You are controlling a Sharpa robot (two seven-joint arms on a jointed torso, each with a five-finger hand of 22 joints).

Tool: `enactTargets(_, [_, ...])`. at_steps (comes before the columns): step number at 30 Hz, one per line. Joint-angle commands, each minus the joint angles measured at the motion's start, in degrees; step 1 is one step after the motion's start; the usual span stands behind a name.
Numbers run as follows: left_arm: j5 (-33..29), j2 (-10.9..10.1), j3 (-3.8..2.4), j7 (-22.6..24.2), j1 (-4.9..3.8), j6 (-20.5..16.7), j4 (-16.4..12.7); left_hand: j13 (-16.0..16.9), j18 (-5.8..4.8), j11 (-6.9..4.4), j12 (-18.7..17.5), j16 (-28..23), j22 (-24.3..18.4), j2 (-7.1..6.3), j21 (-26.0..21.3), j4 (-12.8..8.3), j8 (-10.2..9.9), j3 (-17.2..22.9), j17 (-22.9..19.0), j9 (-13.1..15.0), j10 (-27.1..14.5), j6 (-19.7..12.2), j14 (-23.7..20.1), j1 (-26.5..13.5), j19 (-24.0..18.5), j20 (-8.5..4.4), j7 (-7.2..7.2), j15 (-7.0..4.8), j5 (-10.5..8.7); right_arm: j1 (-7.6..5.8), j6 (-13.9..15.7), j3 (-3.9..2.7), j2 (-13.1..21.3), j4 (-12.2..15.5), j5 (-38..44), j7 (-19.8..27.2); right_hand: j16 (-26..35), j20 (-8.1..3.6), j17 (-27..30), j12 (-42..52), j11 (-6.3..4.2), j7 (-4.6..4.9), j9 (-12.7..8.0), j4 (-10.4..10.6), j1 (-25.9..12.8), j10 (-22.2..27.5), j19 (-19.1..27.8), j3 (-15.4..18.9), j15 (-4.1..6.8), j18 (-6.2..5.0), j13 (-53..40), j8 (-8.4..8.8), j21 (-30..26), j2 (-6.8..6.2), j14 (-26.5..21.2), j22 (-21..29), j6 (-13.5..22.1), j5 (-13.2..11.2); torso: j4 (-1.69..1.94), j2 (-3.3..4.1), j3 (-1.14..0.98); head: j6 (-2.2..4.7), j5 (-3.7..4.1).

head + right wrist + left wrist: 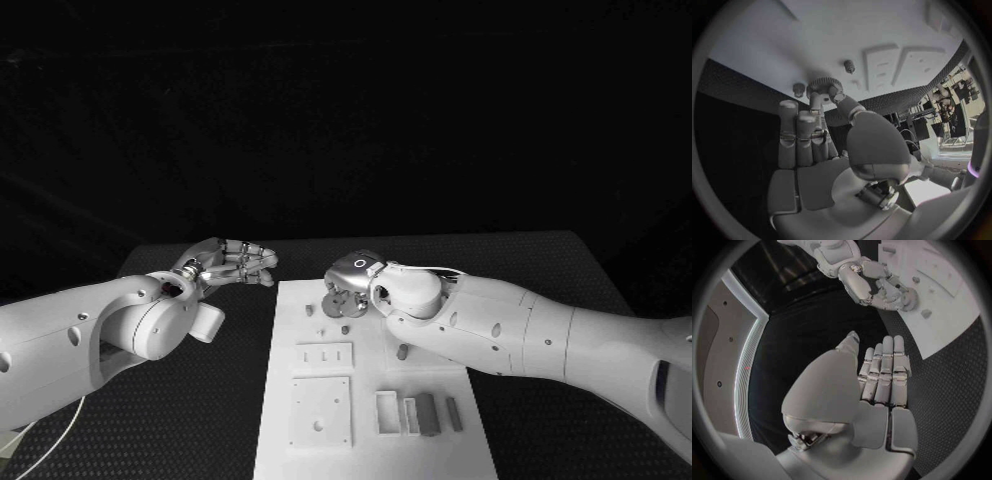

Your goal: Assemble the parts on the task board

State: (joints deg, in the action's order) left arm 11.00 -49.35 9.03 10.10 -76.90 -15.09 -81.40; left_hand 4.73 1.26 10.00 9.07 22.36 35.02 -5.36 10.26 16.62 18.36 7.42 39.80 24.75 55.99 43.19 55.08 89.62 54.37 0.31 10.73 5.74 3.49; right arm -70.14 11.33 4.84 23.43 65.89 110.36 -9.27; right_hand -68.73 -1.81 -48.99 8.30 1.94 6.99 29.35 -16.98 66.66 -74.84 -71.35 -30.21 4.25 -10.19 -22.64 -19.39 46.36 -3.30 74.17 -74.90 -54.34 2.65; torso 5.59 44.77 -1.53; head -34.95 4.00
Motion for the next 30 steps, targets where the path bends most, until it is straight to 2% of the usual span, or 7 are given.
enactTargets(1, [0.18,0.05,-0.05,0.34,-0.08,0.78,-0.12,-0.08,0.75,0.51,-0.22,-0.26,0.06,0.19,-0.23,-0.07,-0.19,0.31,0.1,-0.08,0.06,-0.04,0.45,-0.55,0.33,-0.24,0.53,0.07,-0.4,0.38,-1.75,0.31,-0.24,-0.58,0.99,-0.08,-0.21,-0.23,0.09,-0.34,-0.06,-0.77,4.24,0.19,0.08,-0.42,0.13,0.0,0.24,-4.81,0.15,-0.53,0.37,0.43,-0.08,-1.27,-3.54,0.12,0.02,-0.01,0.01,-0.1,-0.02])
enactTargets(21, [0.18,-0.14,-0.05,0.27,-0.08,0.83,-0.17,-0.09,0.74,0.51,-0.25,-0.38,0.08,0.16,-0.26,-0.07,-0.2,0.32,0.23,-0.07,0.08,-0.02,0.48,-0.57,0.33,-0.24,0.53,0.07,-0.4,0.49,-3.44,0.69,-0.04,-1.19,0.99,-1.24,-0.06,-0.12,0.23,-0.64,0.06,-0.66,4.23,0.22,-0.18,-0.23,0.41,0.05,0.12,-4.81,0.15,-0.24,0.33,0.27,-0.3,-1.22,-3.35,0.12,-0.09,-0.01,-0.03,-0.48,-0.27])
enactTargets(30, [0.18,-0.27,-0.05,0.25,-0.08,0.81,-0.23,-0.09,0.75,0.51,-0.25,-0.39,0.09,0.15,-0.27,-0.07,-0.2,0.32,0.24,-0.07,0.09,-0.02,0.49,-0.57,0.33,-0.24,0.53,0.07,-0.4,0.49,-2.94,0.79,0.35,-1.44,1.07,-2.07,-0.06,-0.11,0.23,-0.65,0.06,-0.66,4.23,0.21,-0.18,-0.22,0.42,0.06,0.12,-4.81,0.15,-0.23,0.33,0.25,-0.31,-1.22,-3.35,0.12,-0.09,0.01,-0.04,-0.55,-0.23])
